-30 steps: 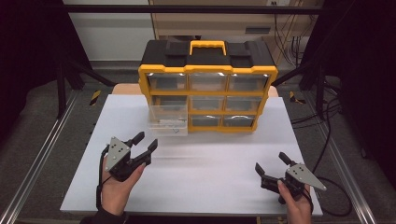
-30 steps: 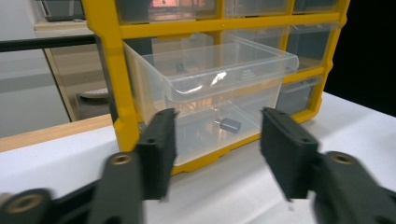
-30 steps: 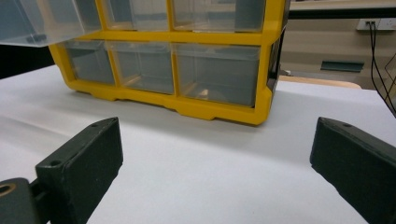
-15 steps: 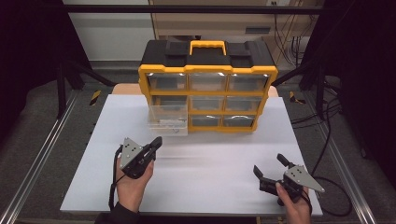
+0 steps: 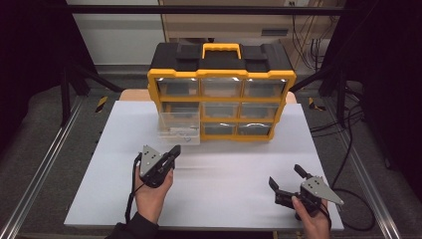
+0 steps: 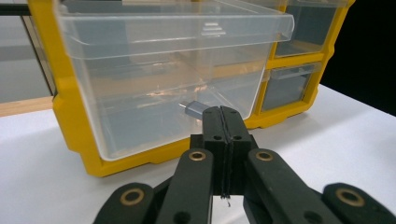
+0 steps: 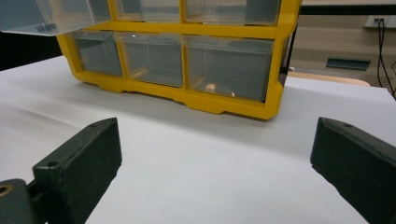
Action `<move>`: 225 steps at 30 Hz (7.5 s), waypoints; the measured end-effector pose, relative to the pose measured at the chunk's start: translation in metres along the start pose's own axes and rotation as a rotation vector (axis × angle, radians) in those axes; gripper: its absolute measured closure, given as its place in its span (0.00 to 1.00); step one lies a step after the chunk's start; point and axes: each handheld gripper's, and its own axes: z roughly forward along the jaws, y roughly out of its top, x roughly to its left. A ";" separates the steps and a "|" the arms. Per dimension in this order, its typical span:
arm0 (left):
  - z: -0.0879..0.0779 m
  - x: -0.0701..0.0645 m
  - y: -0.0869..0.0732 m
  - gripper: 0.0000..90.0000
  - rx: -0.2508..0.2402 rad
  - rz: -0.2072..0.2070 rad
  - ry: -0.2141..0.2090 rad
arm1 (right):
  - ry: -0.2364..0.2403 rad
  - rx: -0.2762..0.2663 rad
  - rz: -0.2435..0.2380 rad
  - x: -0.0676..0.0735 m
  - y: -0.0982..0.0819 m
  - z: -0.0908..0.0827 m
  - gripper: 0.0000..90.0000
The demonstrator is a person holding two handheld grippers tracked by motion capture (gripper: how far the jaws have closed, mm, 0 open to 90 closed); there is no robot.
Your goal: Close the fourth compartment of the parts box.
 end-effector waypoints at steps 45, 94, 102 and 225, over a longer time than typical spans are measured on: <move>0.019 0.002 0.011 1.00 -0.005 0.022 0.090 | 0.032 0.025 -0.039 0.006 -0.001 0.001 0.02; 0.027 0.012 0.029 1.00 0.003 0.023 0.101 | 0.039 0.025 -0.039 0.006 -0.002 0.001 0.02; 0.031 0.012 0.031 1.00 0.012 0.019 0.088 | 0.040 0.021 -0.040 0.005 -0.002 0.001 0.02; 0.068 0.035 0.051 1.00 0.046 0.015 0.054 | 0.052 0.009 -0.033 0.005 -0.002 0.000 0.02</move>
